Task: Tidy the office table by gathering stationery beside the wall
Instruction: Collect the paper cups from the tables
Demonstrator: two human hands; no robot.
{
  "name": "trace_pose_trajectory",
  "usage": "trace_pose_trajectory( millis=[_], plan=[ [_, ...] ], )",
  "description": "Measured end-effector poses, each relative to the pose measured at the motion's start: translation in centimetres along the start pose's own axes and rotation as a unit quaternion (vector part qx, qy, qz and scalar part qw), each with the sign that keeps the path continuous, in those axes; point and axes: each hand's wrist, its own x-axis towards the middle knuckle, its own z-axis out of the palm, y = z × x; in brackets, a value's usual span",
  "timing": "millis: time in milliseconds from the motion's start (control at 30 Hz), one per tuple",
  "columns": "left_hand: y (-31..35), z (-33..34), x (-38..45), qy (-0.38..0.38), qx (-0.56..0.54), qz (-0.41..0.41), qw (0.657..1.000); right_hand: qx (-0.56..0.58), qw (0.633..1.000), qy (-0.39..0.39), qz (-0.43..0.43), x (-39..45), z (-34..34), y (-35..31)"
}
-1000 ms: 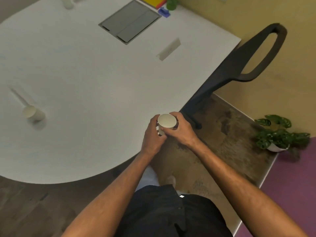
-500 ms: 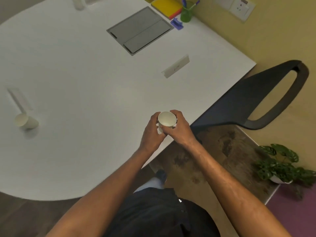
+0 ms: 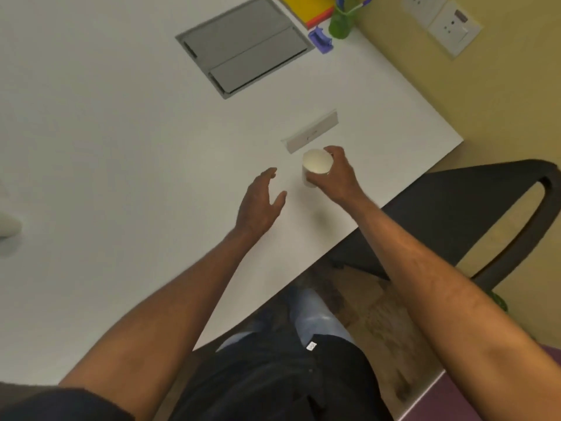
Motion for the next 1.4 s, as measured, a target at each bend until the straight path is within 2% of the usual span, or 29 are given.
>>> trace_pose_trajectory(
  millis=[167,433,700,867,1100,1400],
  plan=[
    [-2.1,0.4,3.6,0.029,0.055,-0.033,0.998,-0.013,0.999,0.021,0.026,5.9,-2.3,2.0],
    [-5.2,3.7,9.8,0.048,0.147,-0.031,0.987,-0.003,0.996,0.066,0.055,15.4,-5.7,5.5],
    [-7.6,7.1,14.4,-0.010,0.238,-0.074,0.968,0.010,0.992,0.109,0.057,23.2,-6.9,7.8],
    [-9.1,8.9,16.3,-0.007,0.320,-0.081,0.944,0.017,0.991,0.123,0.044,27.0,-6.5,9.0],
    [-11.0,11.3,15.8,0.045,0.323,-0.074,0.942,0.006,0.992,0.122,0.022,30.1,-6.0,9.7],
    [-11.9,12.2,15.9,0.063,0.357,-0.078,0.929,0.001,0.993,0.118,0.007,31.6,-6.0,9.3]
  ],
)
